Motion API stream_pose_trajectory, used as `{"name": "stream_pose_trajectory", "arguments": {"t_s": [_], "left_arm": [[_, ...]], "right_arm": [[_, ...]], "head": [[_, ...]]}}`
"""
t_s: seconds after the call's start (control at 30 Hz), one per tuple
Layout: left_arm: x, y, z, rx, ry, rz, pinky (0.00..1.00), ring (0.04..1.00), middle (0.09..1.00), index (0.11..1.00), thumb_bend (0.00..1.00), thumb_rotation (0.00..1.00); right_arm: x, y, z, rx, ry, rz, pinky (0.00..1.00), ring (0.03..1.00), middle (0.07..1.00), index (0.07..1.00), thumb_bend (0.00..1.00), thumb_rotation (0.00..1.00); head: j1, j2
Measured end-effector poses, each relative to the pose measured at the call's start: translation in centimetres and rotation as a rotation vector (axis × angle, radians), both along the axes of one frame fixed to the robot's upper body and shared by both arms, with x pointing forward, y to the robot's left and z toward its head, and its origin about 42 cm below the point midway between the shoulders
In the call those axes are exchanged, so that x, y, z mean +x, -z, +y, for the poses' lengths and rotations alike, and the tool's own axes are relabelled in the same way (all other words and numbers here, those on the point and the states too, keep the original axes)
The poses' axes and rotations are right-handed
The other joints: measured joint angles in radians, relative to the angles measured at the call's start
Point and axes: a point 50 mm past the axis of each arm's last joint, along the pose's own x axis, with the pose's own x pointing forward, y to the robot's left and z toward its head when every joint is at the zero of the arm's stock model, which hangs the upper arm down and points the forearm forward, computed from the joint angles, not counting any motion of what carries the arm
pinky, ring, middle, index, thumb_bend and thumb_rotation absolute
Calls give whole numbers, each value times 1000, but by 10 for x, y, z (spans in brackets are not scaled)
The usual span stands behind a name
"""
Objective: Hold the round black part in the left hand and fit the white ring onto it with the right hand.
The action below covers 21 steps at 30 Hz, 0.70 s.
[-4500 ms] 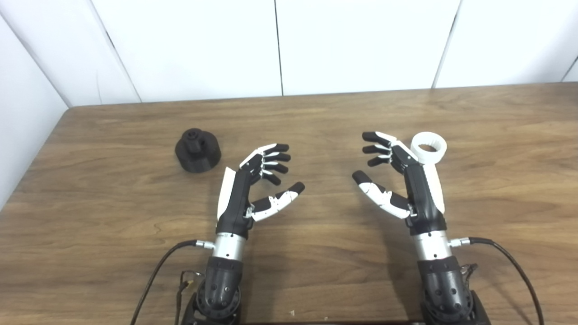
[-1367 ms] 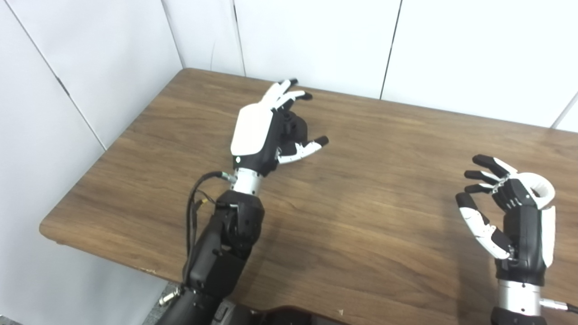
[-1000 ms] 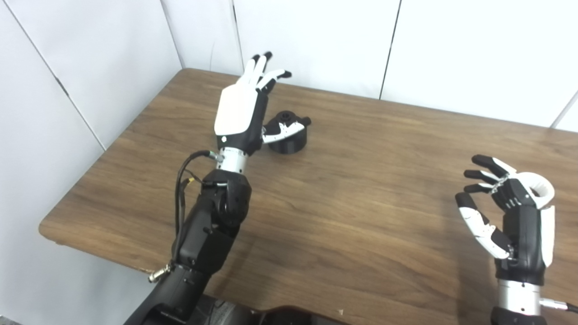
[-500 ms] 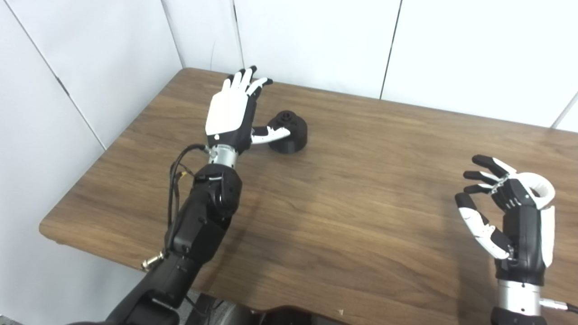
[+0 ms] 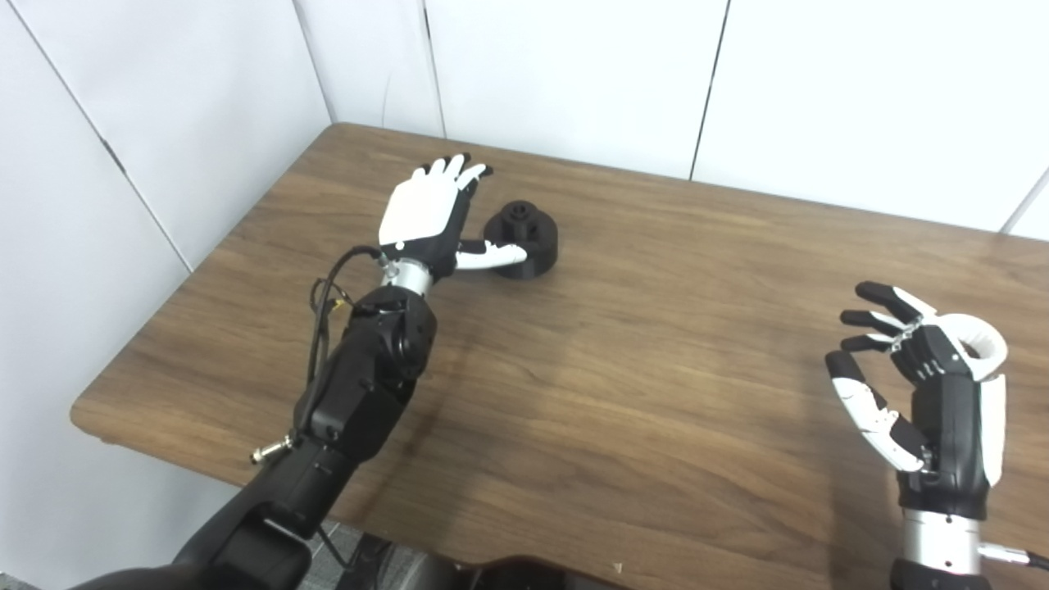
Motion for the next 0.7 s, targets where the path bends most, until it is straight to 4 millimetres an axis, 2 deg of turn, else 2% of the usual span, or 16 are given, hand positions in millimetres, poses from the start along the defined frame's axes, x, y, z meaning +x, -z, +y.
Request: {"name": "stream_pose_trajectory", "arguments": {"t_s": [0.7], "left_arm": [[1,17,-2,20,10,140,1000,1000,1000,885,1000,683]], "right_arm": [[-2,0,-1,3,6,-2,522,662,773,739,553,392]], "head": [[-9,11]]}}
